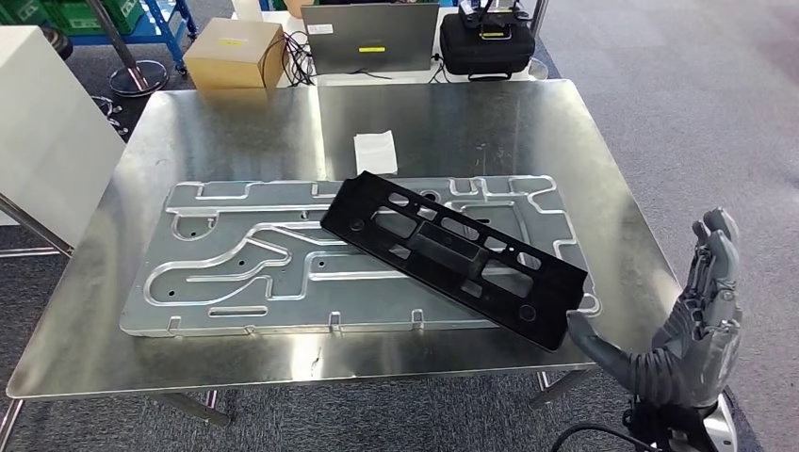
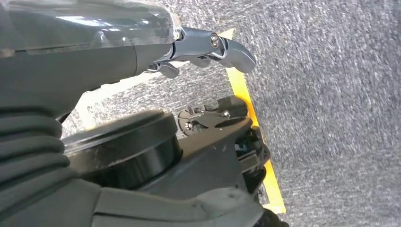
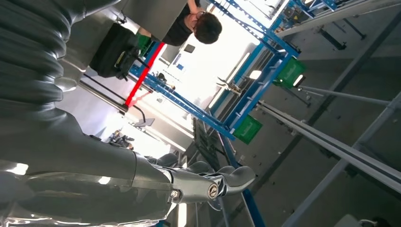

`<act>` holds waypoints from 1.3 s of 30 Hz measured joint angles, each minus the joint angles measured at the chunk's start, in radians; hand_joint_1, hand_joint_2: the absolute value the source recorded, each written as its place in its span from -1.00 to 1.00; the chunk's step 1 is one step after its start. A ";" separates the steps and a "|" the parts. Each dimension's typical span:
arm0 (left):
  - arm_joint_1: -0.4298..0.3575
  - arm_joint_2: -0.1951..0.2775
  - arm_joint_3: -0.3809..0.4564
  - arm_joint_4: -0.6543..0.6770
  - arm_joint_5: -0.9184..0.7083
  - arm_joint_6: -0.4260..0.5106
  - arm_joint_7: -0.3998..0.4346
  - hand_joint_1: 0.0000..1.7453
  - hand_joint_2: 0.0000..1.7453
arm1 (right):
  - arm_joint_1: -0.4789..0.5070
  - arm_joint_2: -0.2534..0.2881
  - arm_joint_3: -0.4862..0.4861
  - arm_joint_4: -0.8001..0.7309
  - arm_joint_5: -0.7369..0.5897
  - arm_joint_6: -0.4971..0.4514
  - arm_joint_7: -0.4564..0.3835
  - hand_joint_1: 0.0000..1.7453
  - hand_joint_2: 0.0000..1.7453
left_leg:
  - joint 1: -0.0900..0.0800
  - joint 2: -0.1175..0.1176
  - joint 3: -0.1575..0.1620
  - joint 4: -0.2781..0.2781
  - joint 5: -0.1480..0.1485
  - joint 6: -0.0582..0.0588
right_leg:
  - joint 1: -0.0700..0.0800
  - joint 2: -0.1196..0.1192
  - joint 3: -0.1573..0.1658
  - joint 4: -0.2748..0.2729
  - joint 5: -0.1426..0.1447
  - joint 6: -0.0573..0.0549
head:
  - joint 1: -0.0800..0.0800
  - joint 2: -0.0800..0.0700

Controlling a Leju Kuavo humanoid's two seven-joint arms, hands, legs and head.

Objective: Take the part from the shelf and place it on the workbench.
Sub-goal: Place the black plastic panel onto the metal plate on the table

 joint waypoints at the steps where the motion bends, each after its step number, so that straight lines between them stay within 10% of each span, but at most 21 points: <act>1: 0.000 0.001 0.001 0.000 -0.002 0.002 0.004 -1.00 -1.00 | 0.009 0.000 -0.003 -0.005 0.000 -0.001 0.000 -1.00 1.00 | -0.002 0.000 0.000 0.001 -0.001 0.002 | -0.001 0.000 0.001 -0.001 0.000 0.002 | 0.000 0.000; 5: 0.000 0.002 0.001 0.000 -0.007 0.004 0.009 -1.00 -1.00 | 0.029 0.001 -0.011 -0.018 0.000 -0.003 -0.001 -1.00 1.00 | 0.002 0.002 0.008 -0.015 0.006 0.017 | -0.002 -0.001 0.002 0.007 -0.010 0.014 | 0.000 0.000; 10: 0.000 0.003 0.001 0.000 -0.009 0.006 0.017 -1.00 -1.00 | 0.044 0.002 -0.015 -0.021 -0.001 -0.003 -0.003 -1.00 1.00 | 0.006 0.009 0.014 -0.024 0.019 0.029 | -0.002 -0.002 -0.108 0.257 -0.147 0.021 | 0.002 0.000; 12: 0.000 0.003 0.001 0.000 -0.012 0.008 0.023 -1.00 -1.00 | 0.049 0.002 -0.017 -0.021 -0.002 0.002 -0.003 -1.00 1.00 | 0.006 0.009 0.010 -0.020 0.017 0.027 | -0.003 -0.003 -0.096 0.240 -0.115 0.021 | 0.002 0.000; 16: 0.000 0.003 0.001 0.000 -0.017 0.014 0.034 -1.00 -1.00 | 0.053 0.005 -0.025 -0.021 -0.002 0.017 -0.006 -1.00 1.00 | 0.005 0.006 0.008 -0.010 0.015 0.012 | 0.003 -0.006 0.022 0.025 -0.023 0.008 | 0.002 0.000; 20: -0.001 0.004 0.001 0.000 -0.022 0.022 0.049 -1.00 -1.00 | 0.054 0.009 -0.030 -0.023 0.005 0.029 -0.008 -1.00 1.00 | 0.003 0.004 0.003 -0.005 0.017 -0.012 | 0.005 -0.006 0.021 -0.001 -0.007 -0.015 | 0.001 0.000; 26: 0.001 0.006 0.001 0.000 -0.030 0.030 0.067 -1.00 -1.00 | 0.054 0.012 -0.031 -0.024 0.008 0.033 0.001 -1.00 1.00 | 0.016 0.003 -0.077 0.262 -0.173 -0.039 | 0.001 -0.012 -0.030 -0.001 0.030 -0.035 | -0.005 0.000; 32: -0.004 0.008 0.001 0.000 -0.032 0.038 0.071 -1.00 -1.00 | 0.057 0.012 -0.035 -0.026 0.009 0.033 0.003 -1.00 1.00 | 0.012 0.001 0.128 -0.022 -0.084 -0.026 | 0.001 -0.012 -0.066 0.010 0.064 -0.012 | -0.005 0.000; 36: -0.004 0.009 0.001 0.000 -0.035 0.037 0.071 -1.00 -1.00 | 0.066 0.013 -0.042 -0.027 0.009 0.033 0.006 -1.00 1.00 | 0.009 0.004 0.115 -0.038 -0.060 -0.002 | -0.002 -0.010 -0.072 0.011 0.074 0.014 | -0.007 0.000; 39: -0.006 0.010 0.001 0.000 -0.032 0.038 0.071 -1.00 -1.00 | 0.076 0.013 -0.055 -0.028 0.006 0.035 0.010 -1.00 1.00 | 0.009 0.011 0.083 -0.044 -0.027 0.017 | -0.003 -0.008 -0.111 0.122 -0.046 0.022 | -0.004 0.000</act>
